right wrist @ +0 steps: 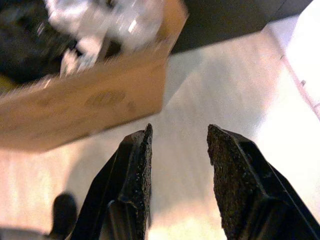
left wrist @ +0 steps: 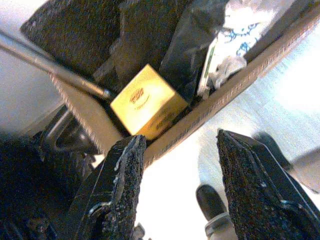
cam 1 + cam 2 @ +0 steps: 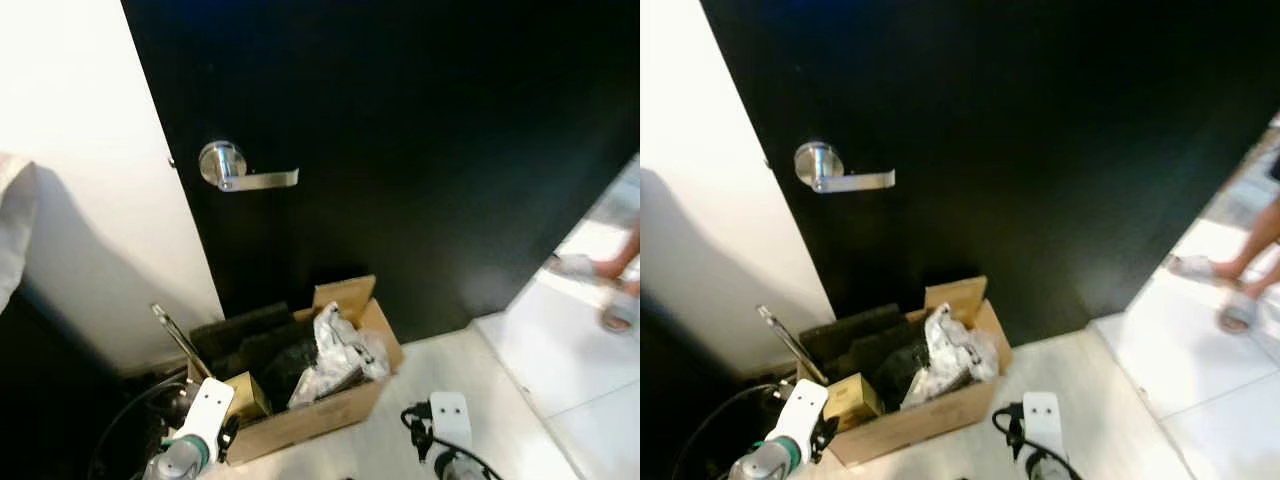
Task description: Clean up the room
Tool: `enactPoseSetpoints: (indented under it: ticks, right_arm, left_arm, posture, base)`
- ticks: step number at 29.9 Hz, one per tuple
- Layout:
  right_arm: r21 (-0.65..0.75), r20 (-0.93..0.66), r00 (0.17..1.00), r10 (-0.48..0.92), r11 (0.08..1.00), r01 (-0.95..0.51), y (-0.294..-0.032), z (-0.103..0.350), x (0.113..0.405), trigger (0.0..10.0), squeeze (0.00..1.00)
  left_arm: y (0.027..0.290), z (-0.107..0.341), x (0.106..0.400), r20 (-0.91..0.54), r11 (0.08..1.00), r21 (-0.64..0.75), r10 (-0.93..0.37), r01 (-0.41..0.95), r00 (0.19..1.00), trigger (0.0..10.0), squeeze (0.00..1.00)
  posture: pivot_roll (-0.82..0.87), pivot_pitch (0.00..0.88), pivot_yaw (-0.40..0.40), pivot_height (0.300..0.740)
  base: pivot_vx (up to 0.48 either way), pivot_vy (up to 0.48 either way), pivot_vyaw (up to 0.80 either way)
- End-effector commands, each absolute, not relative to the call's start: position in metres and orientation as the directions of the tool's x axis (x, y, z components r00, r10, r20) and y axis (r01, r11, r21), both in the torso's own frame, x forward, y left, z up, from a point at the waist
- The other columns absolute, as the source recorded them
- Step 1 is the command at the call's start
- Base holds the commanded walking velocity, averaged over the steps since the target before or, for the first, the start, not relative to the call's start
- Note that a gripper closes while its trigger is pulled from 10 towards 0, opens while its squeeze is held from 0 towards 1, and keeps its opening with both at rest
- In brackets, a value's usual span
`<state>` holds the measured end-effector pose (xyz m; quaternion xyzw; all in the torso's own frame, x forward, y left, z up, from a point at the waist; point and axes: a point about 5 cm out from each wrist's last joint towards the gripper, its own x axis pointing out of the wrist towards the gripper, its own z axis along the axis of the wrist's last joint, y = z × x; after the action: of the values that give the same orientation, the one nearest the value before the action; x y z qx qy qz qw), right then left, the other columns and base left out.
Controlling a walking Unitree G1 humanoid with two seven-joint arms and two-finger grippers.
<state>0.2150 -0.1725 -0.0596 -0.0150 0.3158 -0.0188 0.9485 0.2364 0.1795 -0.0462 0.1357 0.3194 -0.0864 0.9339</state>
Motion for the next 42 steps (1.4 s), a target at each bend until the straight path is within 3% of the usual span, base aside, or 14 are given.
enactPoseSetpoints:
  ticks: [1,15,42]
  right_arm:
    - [-0.043,-0.606,0.795,-0.040,0.999,0.018,-0.1709,-0.0607,0.2138,10.0,0.00]
    - [-0.040,-0.605,0.795,-0.042,0.999,0.022,-0.1705,-0.0604,0.2145,10.0,0.00]
    - [-0.021,-0.610,0.791,-0.050,0.999,0.046,-0.1709,-0.0603,0.2156,10.0,0.00]
  left_arm:
    - [0.1819,-0.0519,0.2286,-0.644,0.947,0.202,-0.065,0.251,0.762,10.0,0.00]
    - [0.1809,-0.0521,0.2286,-0.643,0.947,0.202,-0.066,0.251,0.763,10.0,0.00]
    - [0.1785,-0.0540,0.2277,-0.655,0.954,0.177,-0.069,0.241,0.753,10.0,0.00]
  posture:
    - [-0.02,0.026,0.066,0.740]
    - [-0.02,0.029,0.066,0.740]
    - [-0.02,0.030,0.063,0.740]
  base:
    - [-0.364,0.000,0.00]
    - [-0.365,0.000,0.00]
    - [0.000,0.000,-0.80]
